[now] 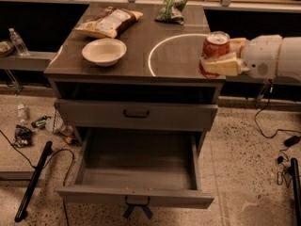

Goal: Pick coke can from middle drawer and place on counter

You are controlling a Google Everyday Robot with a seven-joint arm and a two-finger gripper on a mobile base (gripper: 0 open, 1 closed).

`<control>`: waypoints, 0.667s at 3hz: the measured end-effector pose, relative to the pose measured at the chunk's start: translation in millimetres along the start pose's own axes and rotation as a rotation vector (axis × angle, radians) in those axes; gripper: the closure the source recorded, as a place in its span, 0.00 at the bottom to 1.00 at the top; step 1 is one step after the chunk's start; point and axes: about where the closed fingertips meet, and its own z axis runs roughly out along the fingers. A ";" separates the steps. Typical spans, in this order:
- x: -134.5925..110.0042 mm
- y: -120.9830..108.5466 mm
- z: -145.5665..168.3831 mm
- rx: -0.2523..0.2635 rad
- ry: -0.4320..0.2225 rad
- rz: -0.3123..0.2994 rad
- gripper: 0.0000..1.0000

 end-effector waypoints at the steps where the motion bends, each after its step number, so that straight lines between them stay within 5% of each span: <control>1: -10.1 -36.3 34.8 -0.059 -0.019 0.005 1.00; 2: -18.0 -67.8 70.5 -0.096 -0.027 0.015 1.00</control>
Offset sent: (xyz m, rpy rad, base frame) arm 0.1713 0.0465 0.0200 0.0468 0.0579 0.1178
